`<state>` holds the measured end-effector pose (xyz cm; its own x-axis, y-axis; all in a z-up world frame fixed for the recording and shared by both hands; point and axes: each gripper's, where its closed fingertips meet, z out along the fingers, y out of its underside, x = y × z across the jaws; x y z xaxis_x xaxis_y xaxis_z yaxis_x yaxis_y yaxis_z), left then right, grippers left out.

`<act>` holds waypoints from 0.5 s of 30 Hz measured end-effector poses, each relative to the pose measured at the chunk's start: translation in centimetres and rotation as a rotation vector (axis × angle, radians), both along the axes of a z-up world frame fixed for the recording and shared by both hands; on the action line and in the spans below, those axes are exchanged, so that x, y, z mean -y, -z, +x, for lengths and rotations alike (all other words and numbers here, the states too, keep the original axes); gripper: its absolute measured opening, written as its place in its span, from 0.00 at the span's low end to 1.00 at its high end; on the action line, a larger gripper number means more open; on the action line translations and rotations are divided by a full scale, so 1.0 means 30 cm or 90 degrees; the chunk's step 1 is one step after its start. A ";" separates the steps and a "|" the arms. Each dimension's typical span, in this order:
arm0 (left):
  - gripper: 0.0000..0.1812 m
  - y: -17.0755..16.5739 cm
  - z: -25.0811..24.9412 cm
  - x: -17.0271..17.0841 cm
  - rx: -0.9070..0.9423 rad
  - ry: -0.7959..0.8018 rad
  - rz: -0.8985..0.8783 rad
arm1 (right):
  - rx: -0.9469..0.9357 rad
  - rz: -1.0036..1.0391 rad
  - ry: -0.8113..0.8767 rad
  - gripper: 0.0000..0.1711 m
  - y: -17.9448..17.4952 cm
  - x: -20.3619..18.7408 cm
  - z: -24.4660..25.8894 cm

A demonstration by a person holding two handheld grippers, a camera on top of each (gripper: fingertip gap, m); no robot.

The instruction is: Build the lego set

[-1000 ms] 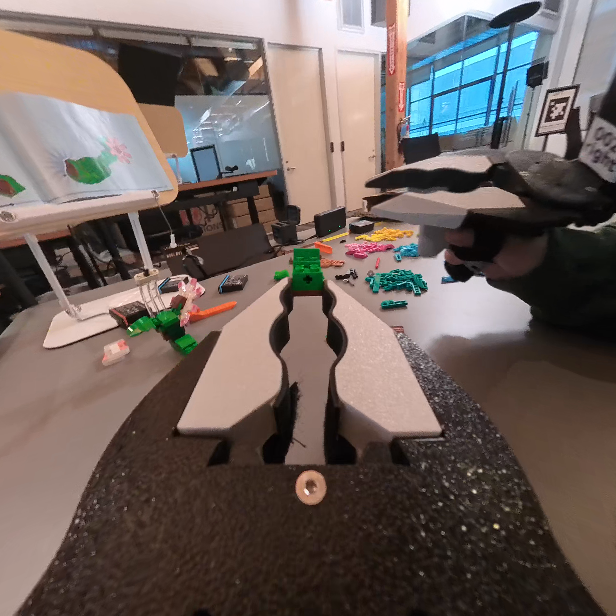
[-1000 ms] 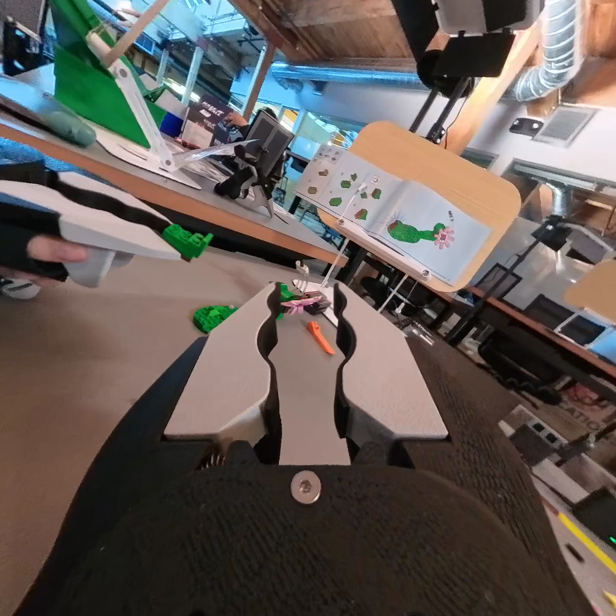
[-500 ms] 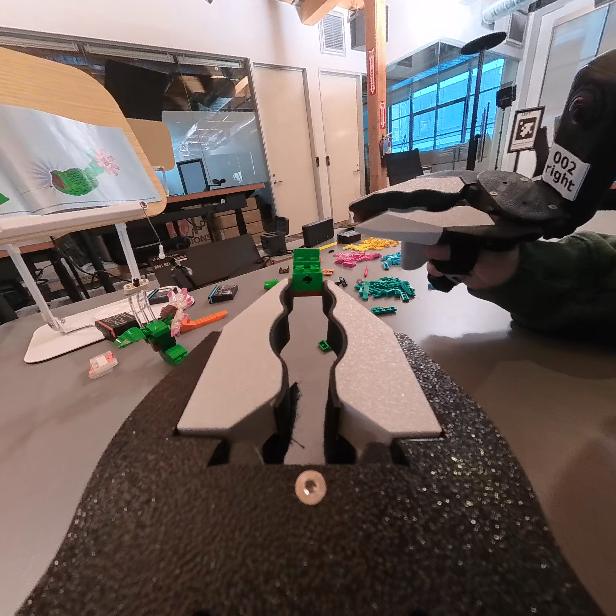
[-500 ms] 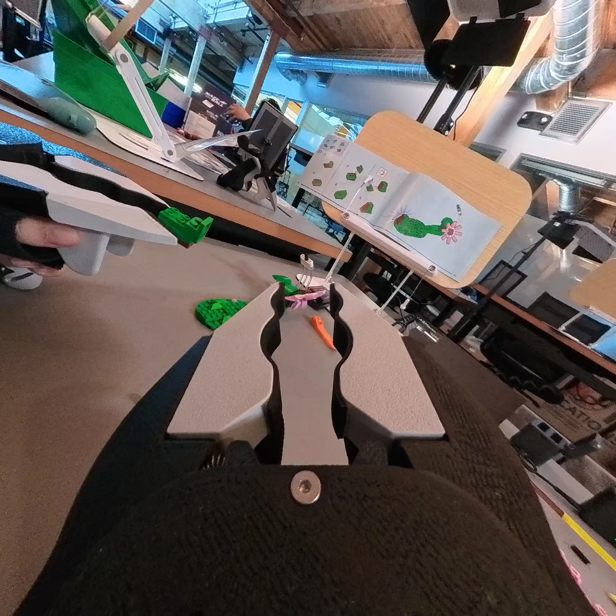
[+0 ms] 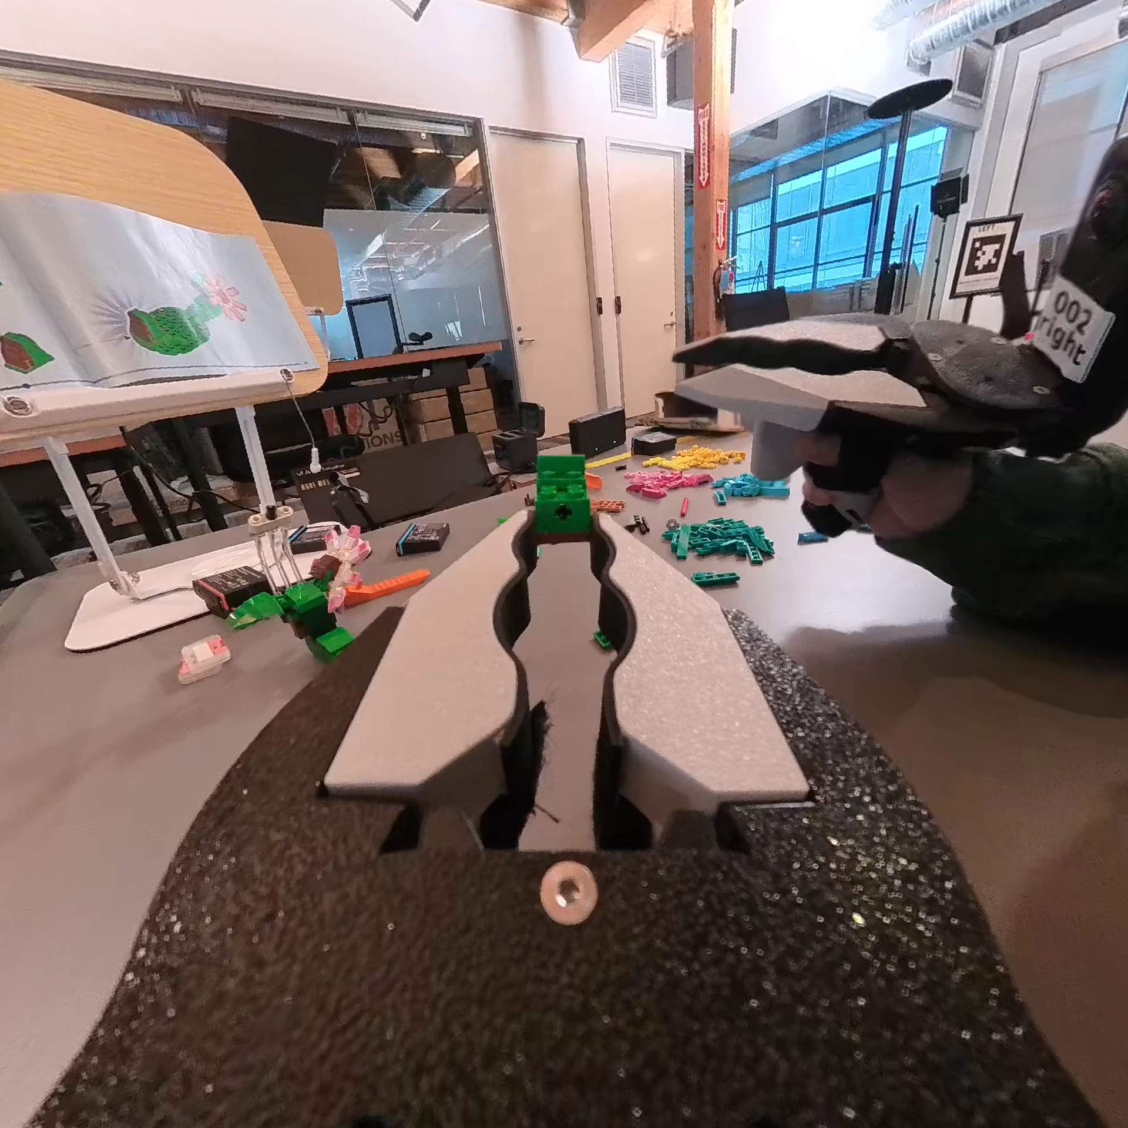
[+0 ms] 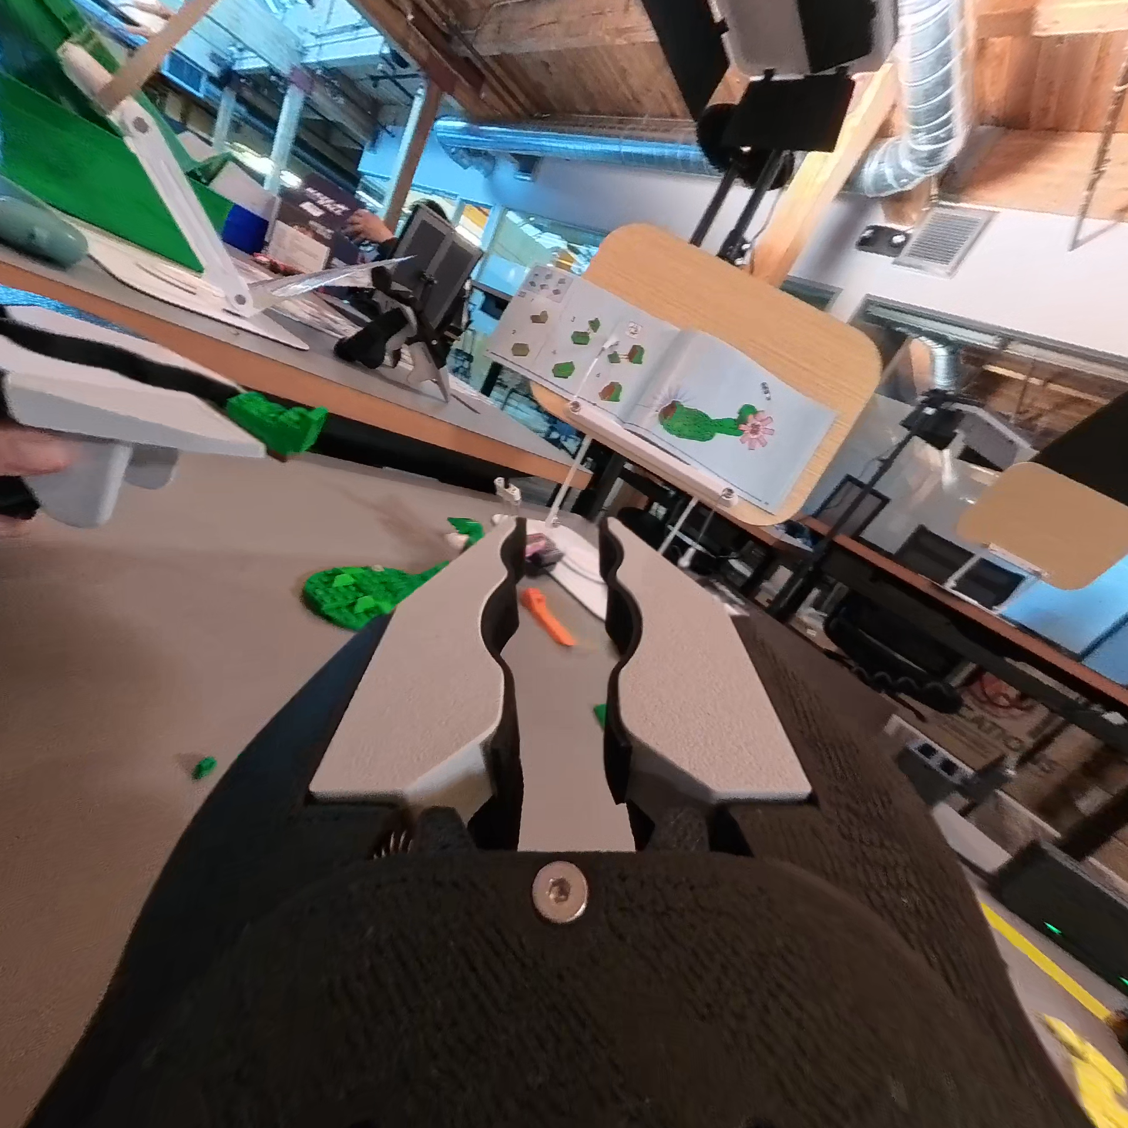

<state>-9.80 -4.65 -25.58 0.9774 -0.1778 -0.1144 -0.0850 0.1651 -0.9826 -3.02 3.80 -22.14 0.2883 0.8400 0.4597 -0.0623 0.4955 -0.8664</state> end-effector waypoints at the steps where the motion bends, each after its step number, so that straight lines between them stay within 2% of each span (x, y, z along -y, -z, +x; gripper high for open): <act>1: 0.07 -0.001 0.000 0.001 0.001 0.000 0.002 | -0.009 0.002 0.015 0.13 -0.009 -0.012 0.009; 7: 0.07 -0.002 0.003 0.002 -0.003 0.001 0.004 | -0.004 -0.035 0.037 0.12 -0.002 -0.055 0.021; 15: 0.07 0.000 0.005 0.001 -0.006 0.001 0.001 | 0.046 -0.027 0.017 0.12 0.036 -0.030 -0.008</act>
<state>-9.65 -4.67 -25.58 0.9758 -0.1797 -0.1245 -0.0944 0.1675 -0.9813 -3.26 4.71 -23.21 0.2785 0.8516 0.4440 0.0143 0.4586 -0.8885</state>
